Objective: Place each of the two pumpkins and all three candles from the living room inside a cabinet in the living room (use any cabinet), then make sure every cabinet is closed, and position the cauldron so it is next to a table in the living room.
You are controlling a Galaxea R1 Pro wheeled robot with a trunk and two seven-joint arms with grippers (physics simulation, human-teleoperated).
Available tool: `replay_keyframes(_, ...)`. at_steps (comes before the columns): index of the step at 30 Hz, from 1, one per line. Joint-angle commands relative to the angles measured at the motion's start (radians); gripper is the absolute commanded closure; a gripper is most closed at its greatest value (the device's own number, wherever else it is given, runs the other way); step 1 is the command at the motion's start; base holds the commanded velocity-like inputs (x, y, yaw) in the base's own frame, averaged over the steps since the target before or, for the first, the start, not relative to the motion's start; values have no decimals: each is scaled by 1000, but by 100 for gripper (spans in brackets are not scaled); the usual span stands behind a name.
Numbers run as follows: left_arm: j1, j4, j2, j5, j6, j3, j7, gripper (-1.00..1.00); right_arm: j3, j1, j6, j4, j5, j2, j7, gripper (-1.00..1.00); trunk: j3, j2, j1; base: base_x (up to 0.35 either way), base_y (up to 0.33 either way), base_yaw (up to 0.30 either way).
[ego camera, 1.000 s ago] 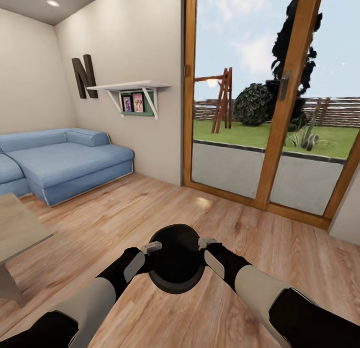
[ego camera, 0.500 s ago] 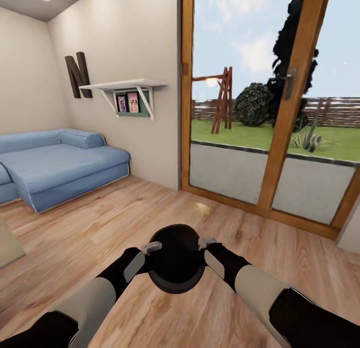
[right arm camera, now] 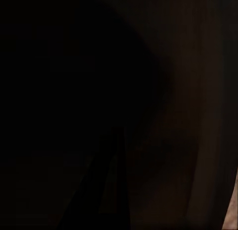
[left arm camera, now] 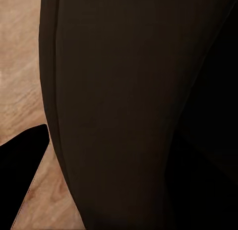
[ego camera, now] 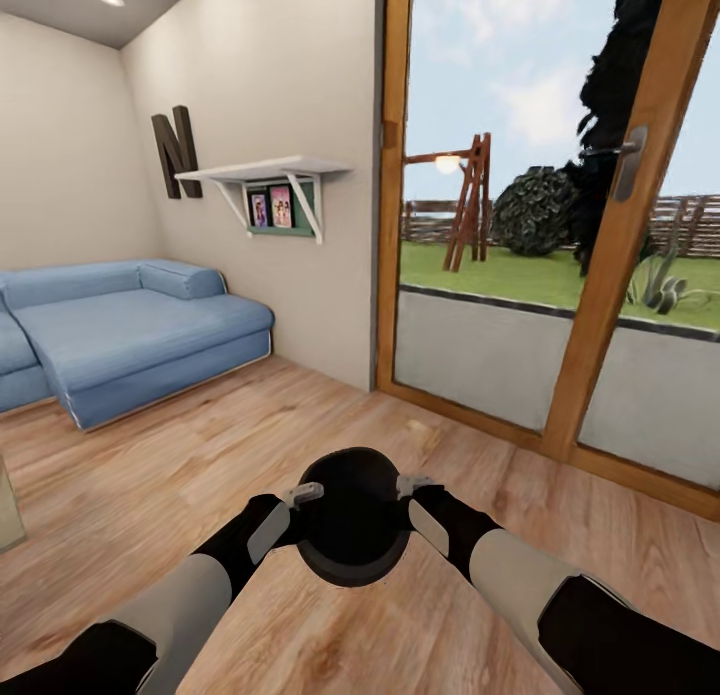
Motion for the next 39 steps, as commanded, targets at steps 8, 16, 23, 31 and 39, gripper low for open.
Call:
replay_keyframes(8, -1, 0, 1, -12, 5, -6, 9, 100, 12, -1, 2, -5, -20, -1, -7, 100, 5, -1, 0, 322, -95, 236)
replay_keyframes(16, -1, 0, 1, -12, 5, -6, 9, 100, 12, -1, 2, -5, -20, 0, -7, 100, 11, -1, 0, 310, -95, 237)
replay_keyframes(23, -1, 0, 1, -12, 5, -6, 9, 100, 12, -1, 2, -5, -20, -1, -7, 100, 16, -1, 0, 294, -95, 246)
replay_keyframes(31, -1, 0, 1, -12, 5, -6, 9, 100, 12, -1, 2, -5, -20, 0, -7, 100, 20, -1, 0, 184, -75, 260)
replay_keyframes(39, -1, 0, 1, -12, 5, -6, 9, 100, 12, -1, 2, -5, -20, -1, -7, 100, 22, -1, 0, 10, -5, 145)
